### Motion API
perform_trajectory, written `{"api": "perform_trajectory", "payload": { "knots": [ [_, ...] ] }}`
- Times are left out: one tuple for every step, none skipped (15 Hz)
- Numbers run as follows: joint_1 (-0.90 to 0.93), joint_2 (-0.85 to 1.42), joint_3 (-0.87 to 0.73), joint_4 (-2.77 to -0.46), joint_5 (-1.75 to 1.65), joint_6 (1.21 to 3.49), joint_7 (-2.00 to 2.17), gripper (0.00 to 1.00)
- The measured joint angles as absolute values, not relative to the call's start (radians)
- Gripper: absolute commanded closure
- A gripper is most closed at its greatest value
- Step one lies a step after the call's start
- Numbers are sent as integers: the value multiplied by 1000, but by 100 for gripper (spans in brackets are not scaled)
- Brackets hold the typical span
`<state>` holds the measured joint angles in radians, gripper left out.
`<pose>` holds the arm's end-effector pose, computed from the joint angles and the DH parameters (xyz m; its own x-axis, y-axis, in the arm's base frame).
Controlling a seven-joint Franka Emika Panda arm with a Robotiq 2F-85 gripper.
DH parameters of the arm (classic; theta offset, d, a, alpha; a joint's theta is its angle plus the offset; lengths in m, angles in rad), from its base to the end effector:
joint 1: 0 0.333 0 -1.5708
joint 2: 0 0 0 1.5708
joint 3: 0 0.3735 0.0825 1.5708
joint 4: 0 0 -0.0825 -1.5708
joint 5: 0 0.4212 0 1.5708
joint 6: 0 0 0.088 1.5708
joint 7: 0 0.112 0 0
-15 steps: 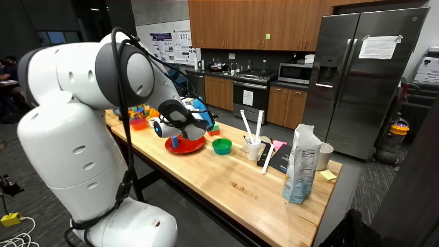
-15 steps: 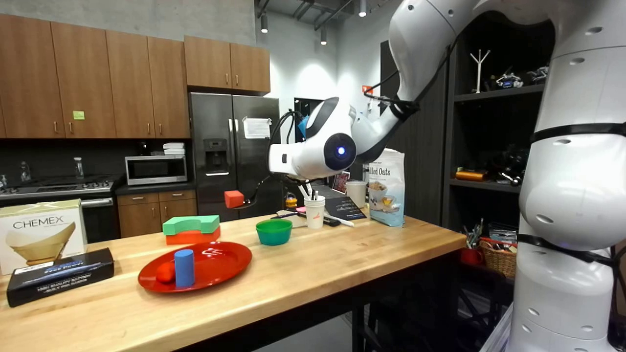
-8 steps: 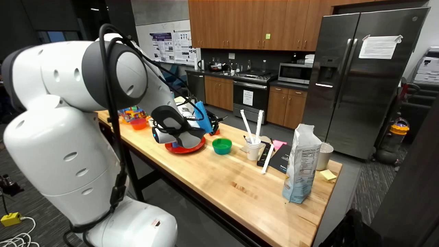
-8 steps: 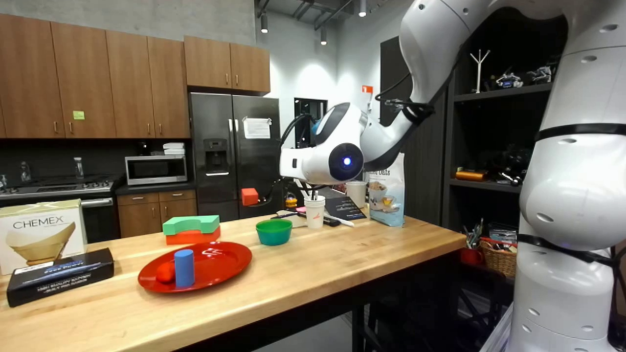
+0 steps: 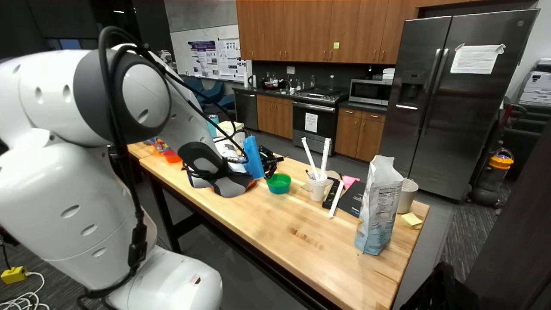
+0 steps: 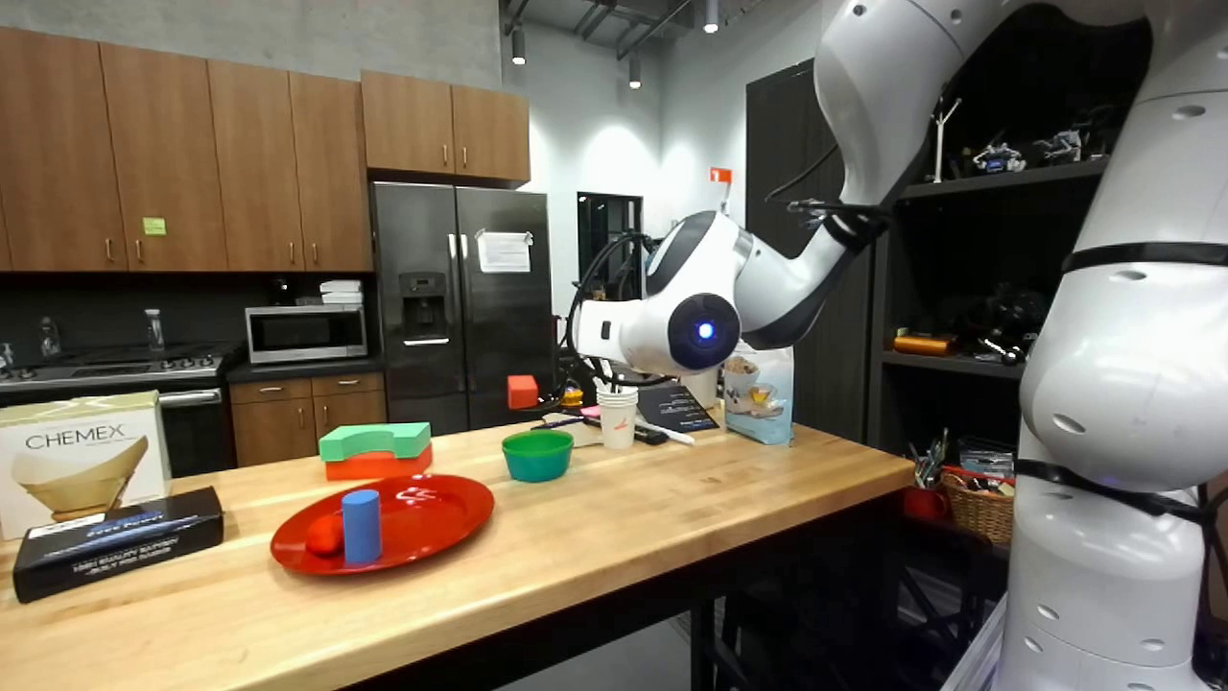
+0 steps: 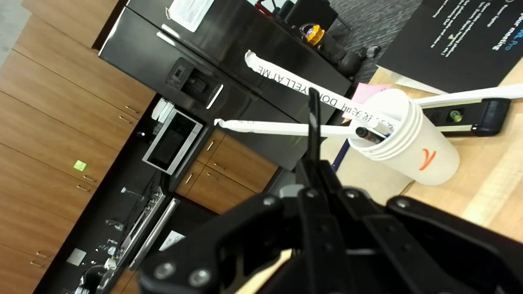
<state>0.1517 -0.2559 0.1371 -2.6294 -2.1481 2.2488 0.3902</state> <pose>0.4355 0.1011 0.3818 0.2912 0.7887 -0.5414 0.3355 0.4458 0.8299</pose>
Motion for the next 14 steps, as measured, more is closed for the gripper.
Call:
{"api": "perform_trajectory", "payload": {
  "knots": [
    [152, -264, 135, -2640, -2144, 2248, 391, 99],
    [152, -270, 132, -2648, -2139, 2248, 391, 99],
    [152, -276, 128, -2655, -2138, 2248, 391, 99],
    [152, -282, 123, -2662, -2138, 2249, 392, 99],
    [152, -285, 118, -2666, -2138, 2250, 393, 99],
    [152, -288, 114, -2670, -2138, 2251, 393, 99],
    [152, -291, 110, -2673, -2138, 2252, 393, 99],
    [152, -293, 108, -2674, -2138, 2257, 392, 99],
    [153, -294, 108, -2674, -2138, 2268, 391, 99],
    [157, -295, 108, -2674, -2139, 2283, 390, 99],
    [163, -295, 107, -2673, -2139, 2302, 389, 99],
    [168, -295, 106, -2672, -2139, 2325, 387, 99],
    [173, -295, 105, -2671, -2139, 2347, 384, 99],
    [177, -295, 104, -2670, -2139, 2366, 380, 99]
  ]
}}
